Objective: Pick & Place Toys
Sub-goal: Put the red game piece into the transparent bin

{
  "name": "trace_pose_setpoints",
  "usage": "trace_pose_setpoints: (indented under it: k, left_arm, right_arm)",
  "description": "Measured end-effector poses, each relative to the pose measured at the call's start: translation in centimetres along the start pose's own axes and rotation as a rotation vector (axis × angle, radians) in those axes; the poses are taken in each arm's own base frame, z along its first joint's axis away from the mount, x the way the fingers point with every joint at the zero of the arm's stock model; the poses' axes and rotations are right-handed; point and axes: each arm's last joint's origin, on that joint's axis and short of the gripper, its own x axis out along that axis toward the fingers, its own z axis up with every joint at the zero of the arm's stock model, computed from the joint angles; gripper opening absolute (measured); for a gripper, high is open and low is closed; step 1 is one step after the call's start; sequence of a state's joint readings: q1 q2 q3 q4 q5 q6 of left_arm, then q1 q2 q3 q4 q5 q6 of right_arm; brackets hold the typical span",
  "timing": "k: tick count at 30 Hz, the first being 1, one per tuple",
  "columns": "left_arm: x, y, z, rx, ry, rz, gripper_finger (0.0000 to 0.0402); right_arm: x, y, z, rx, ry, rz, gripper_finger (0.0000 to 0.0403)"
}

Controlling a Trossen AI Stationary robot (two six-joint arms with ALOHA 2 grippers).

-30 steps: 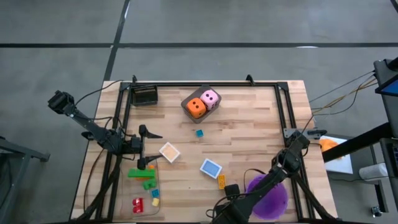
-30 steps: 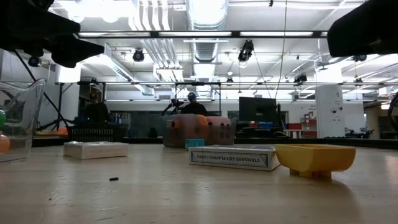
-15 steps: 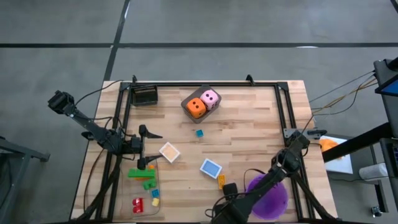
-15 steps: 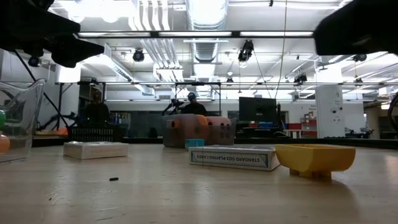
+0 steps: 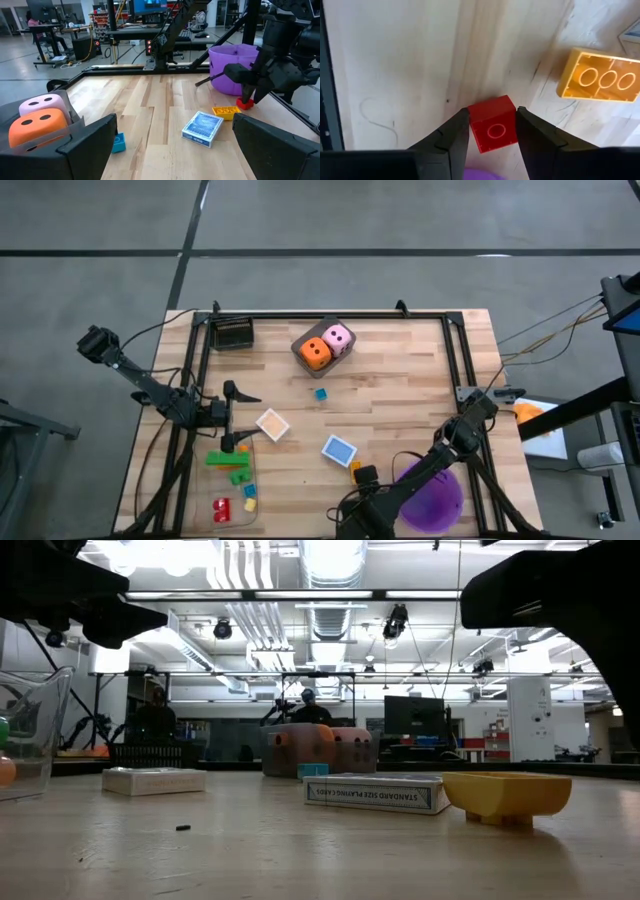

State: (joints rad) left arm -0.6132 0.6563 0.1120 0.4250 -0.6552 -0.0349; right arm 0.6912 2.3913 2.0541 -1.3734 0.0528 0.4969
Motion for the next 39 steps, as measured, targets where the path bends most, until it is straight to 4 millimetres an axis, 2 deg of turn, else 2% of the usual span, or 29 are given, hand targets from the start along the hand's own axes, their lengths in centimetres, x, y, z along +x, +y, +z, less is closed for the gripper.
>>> trace_pose_setpoints:
  k: [17, 30, 33, 39]
  left_arm:
    - [0.0, 0.0, 0.0, 0.0, 0.0, 0.0, 0.0399]
    - [0.0, 0.0, 0.0, -0.001, 0.0, 0.0, 0.0399]
    - [0.0, 0.0, 0.0, -0.001, 0.0, 0.0, 0.0399]
    - [0.0, 0.0, 0.0, 0.0, 0.001, 0.0, 0.0399]
  right_arm:
    - [0.0, -0.3, 0.1, 0.006, 0.033, 0.041, 0.0157]
    - [0.1, -2.0, 0.9, 0.062, 0.008, -0.011, 0.0297]
    - [0.0, -2.5, 1.2, 0.115, -0.004, -0.021, 0.0309]
    - [-0.4, -2.6, 1.5, 0.186, -0.046, -0.036, 0.031]
